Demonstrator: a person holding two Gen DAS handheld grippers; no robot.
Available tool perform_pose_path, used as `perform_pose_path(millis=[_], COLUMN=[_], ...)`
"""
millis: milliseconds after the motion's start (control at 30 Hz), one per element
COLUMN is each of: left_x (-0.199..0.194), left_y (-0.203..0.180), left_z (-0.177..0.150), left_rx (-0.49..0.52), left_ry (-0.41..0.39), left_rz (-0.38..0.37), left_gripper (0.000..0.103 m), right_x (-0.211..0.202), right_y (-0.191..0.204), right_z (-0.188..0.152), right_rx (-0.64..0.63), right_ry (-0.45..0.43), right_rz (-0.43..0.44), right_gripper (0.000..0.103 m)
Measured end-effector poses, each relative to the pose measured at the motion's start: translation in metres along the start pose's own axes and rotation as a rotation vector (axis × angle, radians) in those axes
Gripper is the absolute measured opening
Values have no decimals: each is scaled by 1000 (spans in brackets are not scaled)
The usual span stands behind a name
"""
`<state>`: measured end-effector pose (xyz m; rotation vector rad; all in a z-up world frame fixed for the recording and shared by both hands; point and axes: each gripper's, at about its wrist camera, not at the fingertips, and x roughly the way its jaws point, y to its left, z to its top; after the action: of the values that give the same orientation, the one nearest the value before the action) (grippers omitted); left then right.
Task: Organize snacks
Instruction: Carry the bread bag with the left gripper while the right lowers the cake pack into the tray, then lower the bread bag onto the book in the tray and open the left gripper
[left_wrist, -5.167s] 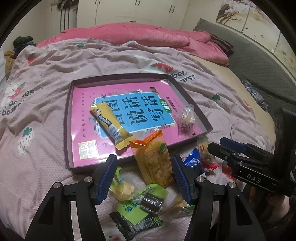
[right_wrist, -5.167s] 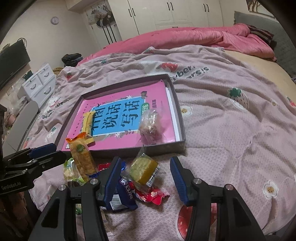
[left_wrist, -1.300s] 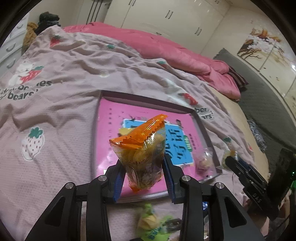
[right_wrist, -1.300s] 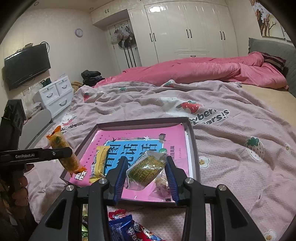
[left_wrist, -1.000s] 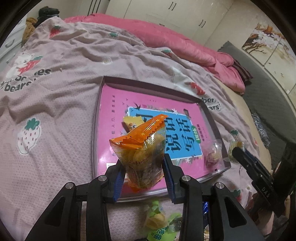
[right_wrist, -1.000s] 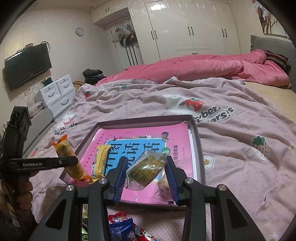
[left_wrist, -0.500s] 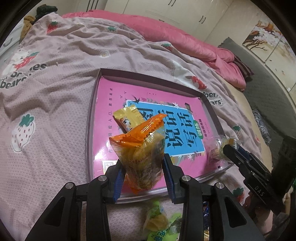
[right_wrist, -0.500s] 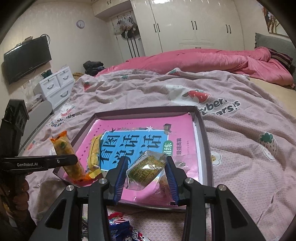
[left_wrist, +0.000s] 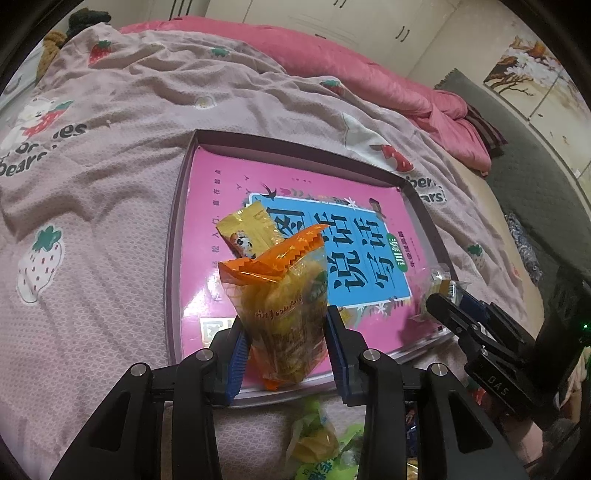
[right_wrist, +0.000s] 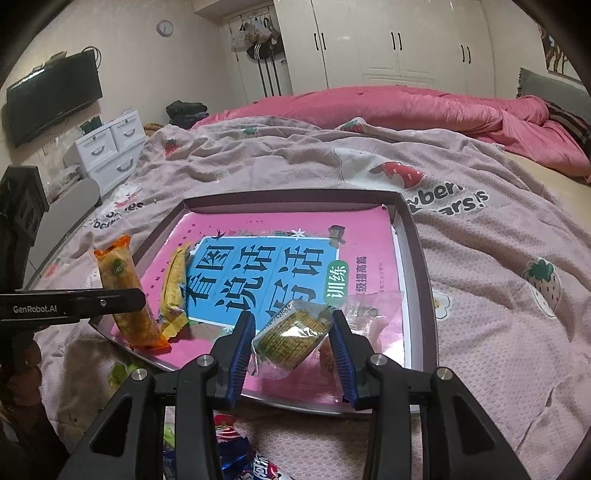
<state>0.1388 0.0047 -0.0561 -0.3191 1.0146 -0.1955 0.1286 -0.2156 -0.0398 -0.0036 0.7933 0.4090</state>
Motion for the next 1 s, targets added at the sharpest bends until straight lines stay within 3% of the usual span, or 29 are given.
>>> perform_pose_path(millis=[700,1000], left_x=[1,3], left_y=[-2,0], left_z=[-1,-2], left_rx=[5,-8], left_ry=[13,28], left_rz=[-1,4], left_gripper=[40,45], right_x=[9,4], right_y=[8,1], right_z=[-5,-3], right_rx=[-16,15], right_ry=[55,45], right_rz=[38,38], right_gripper=[45,45])
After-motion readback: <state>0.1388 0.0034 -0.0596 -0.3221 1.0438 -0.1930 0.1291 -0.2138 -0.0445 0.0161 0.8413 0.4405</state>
